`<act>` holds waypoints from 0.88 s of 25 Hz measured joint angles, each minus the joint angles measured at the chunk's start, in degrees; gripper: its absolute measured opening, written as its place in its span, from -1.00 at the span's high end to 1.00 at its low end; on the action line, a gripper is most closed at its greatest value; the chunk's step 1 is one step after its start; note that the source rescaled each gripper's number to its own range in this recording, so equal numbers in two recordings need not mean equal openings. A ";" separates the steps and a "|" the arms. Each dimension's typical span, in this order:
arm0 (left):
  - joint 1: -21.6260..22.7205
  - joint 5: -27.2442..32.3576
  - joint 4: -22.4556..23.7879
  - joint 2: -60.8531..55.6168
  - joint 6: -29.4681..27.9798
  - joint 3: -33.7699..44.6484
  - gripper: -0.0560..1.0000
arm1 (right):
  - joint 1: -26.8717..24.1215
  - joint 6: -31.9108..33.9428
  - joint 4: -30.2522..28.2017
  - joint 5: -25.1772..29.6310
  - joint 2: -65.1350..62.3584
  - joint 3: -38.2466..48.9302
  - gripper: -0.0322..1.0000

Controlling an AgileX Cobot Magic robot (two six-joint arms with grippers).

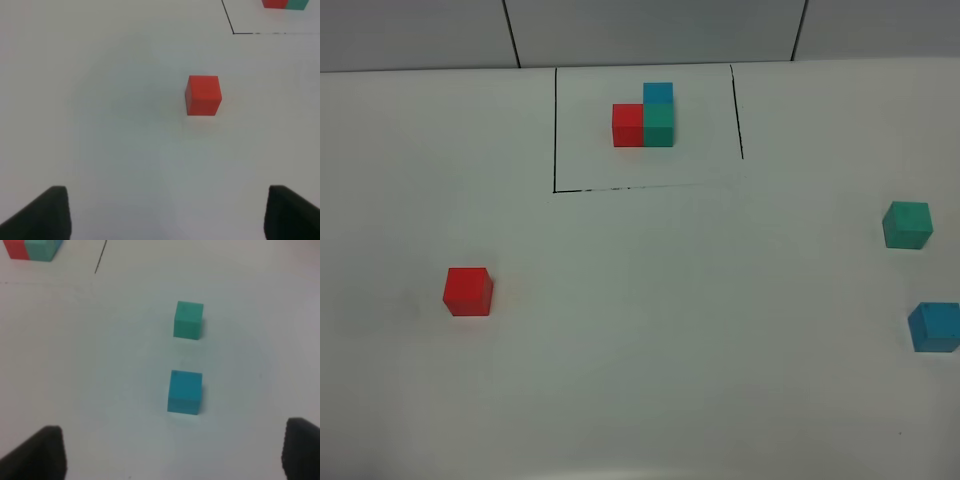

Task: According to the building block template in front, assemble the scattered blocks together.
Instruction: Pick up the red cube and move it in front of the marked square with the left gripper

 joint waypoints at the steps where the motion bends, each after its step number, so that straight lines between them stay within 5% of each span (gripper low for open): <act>1: 0.00 0.00 0.00 0.00 0.00 0.00 -0.54 | 0.00 0.00 0.00 0.00 0.00 0.00 -0.76; 22: 0.00 0.00 0.00 0.00 -0.05 0.00 -0.54 | 0.00 -0.06 0.00 0.00 0.00 0.00 -0.76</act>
